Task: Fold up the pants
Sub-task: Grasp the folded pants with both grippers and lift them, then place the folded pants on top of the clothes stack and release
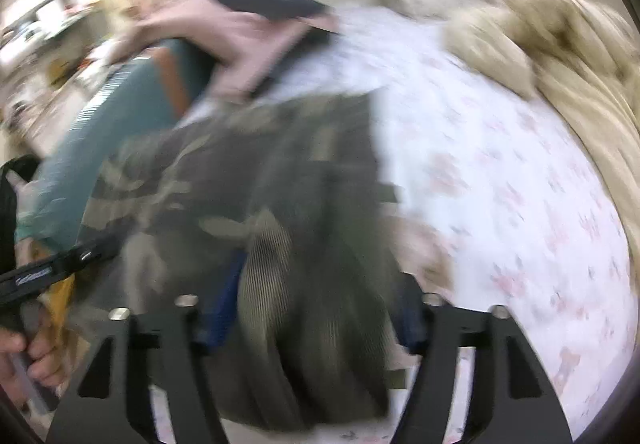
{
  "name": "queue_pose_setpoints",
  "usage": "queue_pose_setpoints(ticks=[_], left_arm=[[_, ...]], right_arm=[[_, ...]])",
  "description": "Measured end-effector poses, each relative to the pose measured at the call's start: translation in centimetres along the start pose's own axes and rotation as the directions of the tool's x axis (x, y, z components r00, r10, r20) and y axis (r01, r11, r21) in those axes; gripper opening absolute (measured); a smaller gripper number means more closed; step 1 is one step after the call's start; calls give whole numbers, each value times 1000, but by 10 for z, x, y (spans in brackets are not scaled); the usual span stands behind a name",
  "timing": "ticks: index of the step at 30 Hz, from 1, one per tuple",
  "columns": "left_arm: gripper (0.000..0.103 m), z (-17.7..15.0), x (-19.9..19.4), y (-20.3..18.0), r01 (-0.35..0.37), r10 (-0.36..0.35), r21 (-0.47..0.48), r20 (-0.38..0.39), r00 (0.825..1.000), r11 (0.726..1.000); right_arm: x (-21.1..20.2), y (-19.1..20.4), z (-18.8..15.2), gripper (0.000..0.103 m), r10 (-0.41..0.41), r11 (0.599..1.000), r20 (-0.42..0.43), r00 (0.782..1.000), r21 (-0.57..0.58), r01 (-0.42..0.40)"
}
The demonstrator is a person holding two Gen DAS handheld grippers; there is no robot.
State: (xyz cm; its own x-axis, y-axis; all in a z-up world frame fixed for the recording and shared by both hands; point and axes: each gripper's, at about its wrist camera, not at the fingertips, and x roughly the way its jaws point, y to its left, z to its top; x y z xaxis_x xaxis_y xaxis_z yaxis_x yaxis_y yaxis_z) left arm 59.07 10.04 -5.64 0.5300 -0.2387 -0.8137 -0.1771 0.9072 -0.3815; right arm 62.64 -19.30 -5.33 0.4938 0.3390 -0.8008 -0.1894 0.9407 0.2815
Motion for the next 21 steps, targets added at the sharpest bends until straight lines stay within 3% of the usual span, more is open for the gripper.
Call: queue_pose_setpoints(ticks=[2,5,8,10,12,15,21], left_arm=[[77,-3,-11,8,-27,28,-6,85,996,1000],[79,-7,-27,12,-45,45,3,121,992,999],[78,-7,-46,10,-118,108,61,136,985,991],[77,-15,-72,4,-168,152,79,182,971,983],[77,-31,-98,4,-230,197,108,253,947,967],[81,-64,-147,-4,-316,246,144,366,898,938],[89,-163,-219,-25,-285,181,210,407,895,935]], right_arm=[[-10,-15,-10,81,85,995,41,995,54,-88],[-35,-13,-22,82,21,999,90,996,-36,-17],[-49,-11,-29,82,6,998,70,998,-60,-2],[-67,-5,-35,82,-7,998,94,996,-65,13],[-90,7,-43,82,-17,996,133,991,-86,29],[-127,25,-69,82,-26,994,202,979,-100,47],[-212,57,-160,97,-23,996,309,951,-76,49]])
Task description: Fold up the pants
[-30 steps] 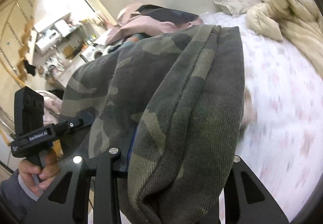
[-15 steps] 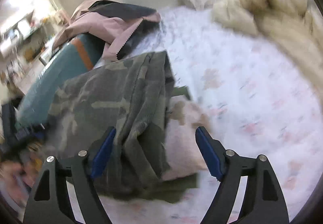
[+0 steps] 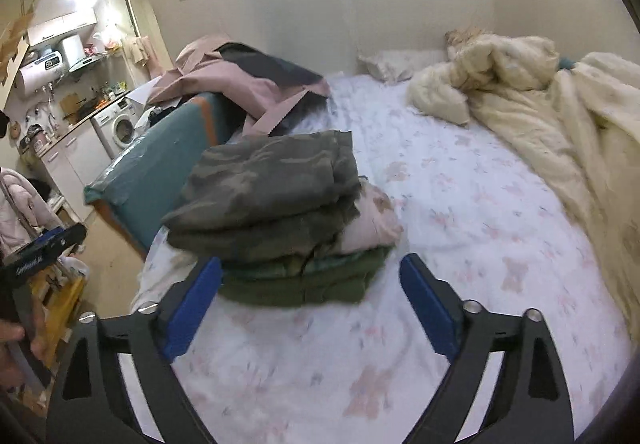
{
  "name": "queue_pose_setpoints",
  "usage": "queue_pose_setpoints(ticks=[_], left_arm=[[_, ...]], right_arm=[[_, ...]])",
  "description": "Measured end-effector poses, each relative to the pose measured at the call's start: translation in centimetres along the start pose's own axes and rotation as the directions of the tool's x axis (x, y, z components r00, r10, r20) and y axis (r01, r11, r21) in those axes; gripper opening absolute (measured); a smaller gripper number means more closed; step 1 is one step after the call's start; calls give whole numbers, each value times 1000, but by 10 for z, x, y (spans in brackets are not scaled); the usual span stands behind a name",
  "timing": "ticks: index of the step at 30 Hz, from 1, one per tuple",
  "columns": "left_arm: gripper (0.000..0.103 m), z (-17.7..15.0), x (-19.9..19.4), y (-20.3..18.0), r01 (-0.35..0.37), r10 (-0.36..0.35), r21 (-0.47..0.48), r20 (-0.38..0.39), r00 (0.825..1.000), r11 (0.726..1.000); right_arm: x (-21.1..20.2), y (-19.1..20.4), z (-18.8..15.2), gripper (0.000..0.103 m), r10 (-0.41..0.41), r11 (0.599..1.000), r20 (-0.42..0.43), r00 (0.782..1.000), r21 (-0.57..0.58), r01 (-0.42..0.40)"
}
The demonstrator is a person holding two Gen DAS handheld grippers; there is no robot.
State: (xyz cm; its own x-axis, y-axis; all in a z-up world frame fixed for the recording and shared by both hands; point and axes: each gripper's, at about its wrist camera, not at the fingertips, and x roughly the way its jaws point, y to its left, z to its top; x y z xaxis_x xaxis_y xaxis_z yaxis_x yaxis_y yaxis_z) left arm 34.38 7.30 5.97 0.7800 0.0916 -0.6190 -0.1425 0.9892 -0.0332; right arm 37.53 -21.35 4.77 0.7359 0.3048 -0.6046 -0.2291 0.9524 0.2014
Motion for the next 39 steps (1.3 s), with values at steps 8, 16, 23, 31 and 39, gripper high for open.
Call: queue_pose_setpoints(ticks=[8,16,23,31,39], left_arm=[[99,-82,-84,-35,51,-49,54,-34,998,997],[103,-141,-144,-48,-6,-12,131,132,991,991],[103,-145,-132,-53,-6,-7,125,102,995,992],[103,-160,-125,-52,9,-21,141,82,996,990],[103,-156,-129,-50,44,-52,96,81,995,994]], right_arm=[[-108,29,-89,103,-32,999,33,999,-16,32],[-151,29,-159,103,-106,994,110,988,-14,108],[-146,37,-162,103,-72,997,138,988,-3,73],[-132,62,-171,103,-71,990,138,988,-113,87],[-127,60,-169,103,-57,995,113,992,-74,66]])
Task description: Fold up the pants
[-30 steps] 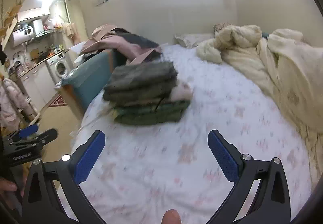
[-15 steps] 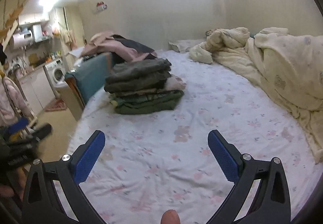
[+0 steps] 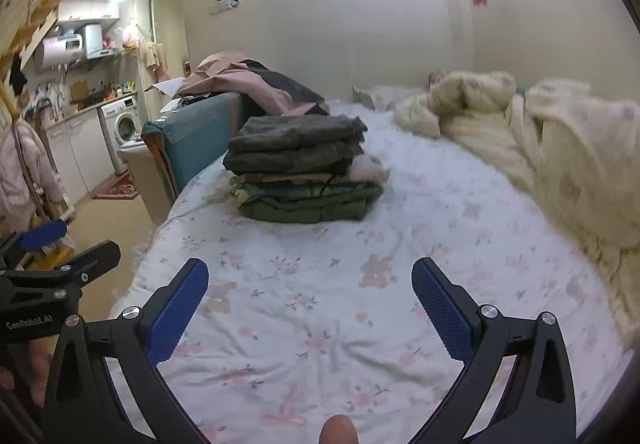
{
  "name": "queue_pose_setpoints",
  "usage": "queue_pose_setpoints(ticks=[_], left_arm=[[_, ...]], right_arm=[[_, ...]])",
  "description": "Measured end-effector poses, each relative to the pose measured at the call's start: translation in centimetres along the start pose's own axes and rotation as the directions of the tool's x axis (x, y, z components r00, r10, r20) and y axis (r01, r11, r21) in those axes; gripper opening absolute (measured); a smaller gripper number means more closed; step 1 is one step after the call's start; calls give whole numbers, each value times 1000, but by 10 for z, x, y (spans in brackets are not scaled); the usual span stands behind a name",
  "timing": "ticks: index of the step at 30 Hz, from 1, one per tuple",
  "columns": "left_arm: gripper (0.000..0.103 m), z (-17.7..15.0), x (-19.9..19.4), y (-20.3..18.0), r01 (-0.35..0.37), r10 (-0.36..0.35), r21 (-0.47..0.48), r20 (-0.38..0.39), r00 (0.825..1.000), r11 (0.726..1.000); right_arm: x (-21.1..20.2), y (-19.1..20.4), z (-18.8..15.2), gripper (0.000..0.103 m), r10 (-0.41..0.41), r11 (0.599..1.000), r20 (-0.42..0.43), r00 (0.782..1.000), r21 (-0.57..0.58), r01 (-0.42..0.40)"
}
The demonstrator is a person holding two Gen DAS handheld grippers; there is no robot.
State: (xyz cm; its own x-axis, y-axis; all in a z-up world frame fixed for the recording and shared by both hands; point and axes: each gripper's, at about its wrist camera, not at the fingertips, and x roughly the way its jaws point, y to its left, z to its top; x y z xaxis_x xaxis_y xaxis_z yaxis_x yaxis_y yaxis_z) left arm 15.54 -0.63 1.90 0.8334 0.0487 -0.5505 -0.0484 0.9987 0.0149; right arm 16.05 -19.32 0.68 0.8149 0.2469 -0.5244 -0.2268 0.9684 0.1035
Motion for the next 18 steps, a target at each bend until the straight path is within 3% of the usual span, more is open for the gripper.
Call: queue_pose_setpoints(ticks=[5,9,18], left_arm=[[103,4,2,2,-20,20,-17,12,1000,1000],[103,3,4,3,-11,11,-30,-4,1000,999],[103,3,3,3,-12,12,-34,5,1000,999]], right_arm=[[7,-16,-1,103,-35,998,-26,999,41,36],[6,-22,4,103,-13,996,-8,1000,85,14],[4,-17,3,103,-21,998,1,1000,53,21]])
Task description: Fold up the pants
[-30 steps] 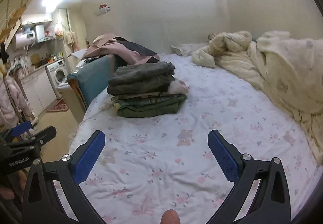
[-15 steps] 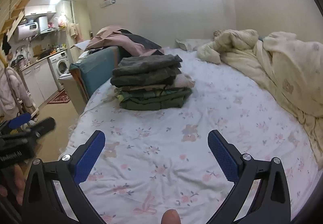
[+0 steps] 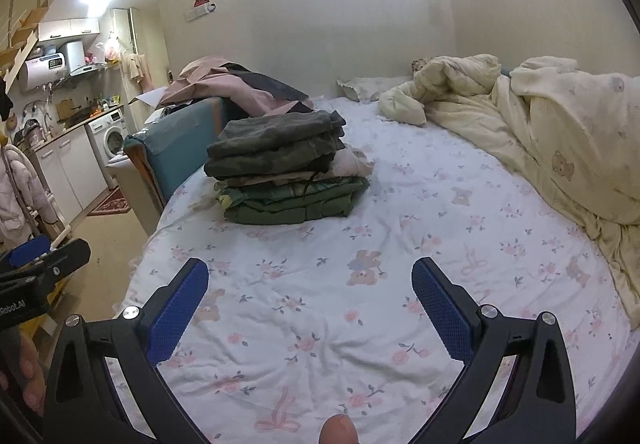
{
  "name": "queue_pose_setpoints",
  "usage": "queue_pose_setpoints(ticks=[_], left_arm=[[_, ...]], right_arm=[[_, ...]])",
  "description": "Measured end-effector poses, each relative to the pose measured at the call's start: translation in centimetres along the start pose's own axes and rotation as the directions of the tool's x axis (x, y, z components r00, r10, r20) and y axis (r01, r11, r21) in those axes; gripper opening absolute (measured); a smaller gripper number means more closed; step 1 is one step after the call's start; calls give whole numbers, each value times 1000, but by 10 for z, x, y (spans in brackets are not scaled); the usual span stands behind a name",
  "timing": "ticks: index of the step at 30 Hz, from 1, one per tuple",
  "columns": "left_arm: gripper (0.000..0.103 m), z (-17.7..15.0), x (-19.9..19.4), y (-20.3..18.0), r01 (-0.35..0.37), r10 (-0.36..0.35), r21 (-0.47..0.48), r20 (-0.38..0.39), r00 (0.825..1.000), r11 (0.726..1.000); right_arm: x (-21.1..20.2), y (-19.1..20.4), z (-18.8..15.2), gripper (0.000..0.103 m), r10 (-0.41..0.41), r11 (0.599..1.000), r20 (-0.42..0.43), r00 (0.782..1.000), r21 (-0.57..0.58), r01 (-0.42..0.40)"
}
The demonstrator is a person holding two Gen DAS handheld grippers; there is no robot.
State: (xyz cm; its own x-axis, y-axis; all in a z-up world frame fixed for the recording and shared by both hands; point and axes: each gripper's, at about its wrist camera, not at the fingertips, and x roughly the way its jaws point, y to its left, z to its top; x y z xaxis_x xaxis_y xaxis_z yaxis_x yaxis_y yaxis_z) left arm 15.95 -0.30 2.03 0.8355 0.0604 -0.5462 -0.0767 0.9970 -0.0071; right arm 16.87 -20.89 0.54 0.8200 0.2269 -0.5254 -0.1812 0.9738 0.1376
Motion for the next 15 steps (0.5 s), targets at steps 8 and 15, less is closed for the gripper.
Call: queue_pose_setpoints(ticks=[8,15], left_arm=[[103,-1,-1,-1,4,-4,9,4,1000,1000],[103,-1,-5,-4,-6,6,12,15,1000,1000]], right_arm=[[-1,3,0,103,4,1000,5,1000,-21,-4],[-2,5,-1,103,-1,999,19,1000,-33,2]])
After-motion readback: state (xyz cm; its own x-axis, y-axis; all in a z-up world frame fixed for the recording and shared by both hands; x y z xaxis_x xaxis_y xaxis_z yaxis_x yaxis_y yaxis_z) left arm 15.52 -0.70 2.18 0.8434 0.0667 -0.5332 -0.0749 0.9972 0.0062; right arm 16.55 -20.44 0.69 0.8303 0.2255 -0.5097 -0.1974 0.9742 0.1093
